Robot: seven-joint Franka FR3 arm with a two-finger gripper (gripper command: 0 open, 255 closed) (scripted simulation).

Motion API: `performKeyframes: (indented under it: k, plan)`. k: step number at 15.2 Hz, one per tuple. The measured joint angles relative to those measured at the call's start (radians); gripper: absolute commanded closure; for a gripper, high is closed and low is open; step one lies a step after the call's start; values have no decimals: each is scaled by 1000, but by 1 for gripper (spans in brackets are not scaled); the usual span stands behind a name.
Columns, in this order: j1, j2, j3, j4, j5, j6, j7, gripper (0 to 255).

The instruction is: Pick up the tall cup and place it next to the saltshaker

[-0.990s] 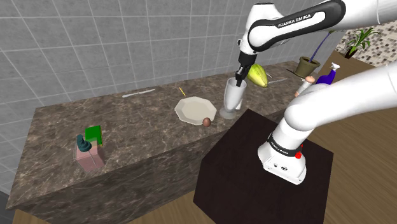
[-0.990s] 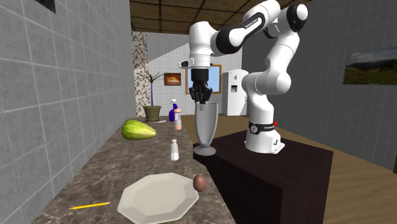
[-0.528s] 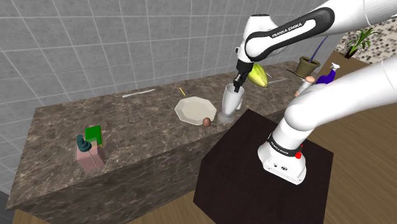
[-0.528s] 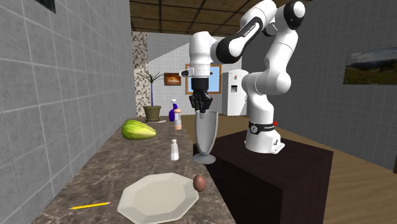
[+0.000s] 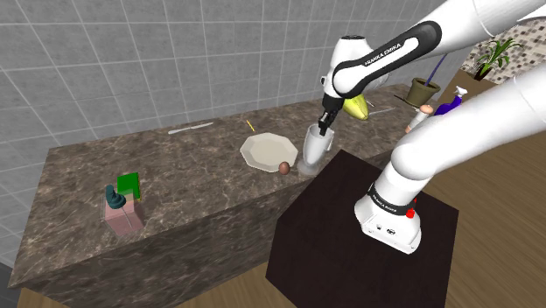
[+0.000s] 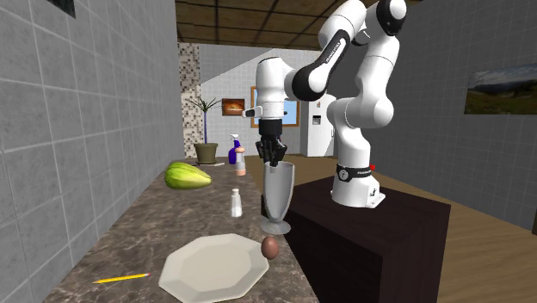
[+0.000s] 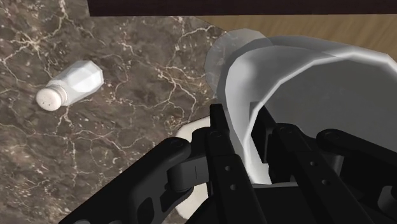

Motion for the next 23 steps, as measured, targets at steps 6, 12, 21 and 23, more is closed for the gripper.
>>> performKeyframes:
  k: [6, 12, 21, 23]
  plan:
    - [4, 100, -11, -27, -2, 127, -2, 255]
    - [5, 119, -13, -30, -1, 152, -2, 255]
    - [5, 99, -10, -29, -1, 130, 0, 0]
    - [4, 50, -6, -4, 1, 58, -1, 0]
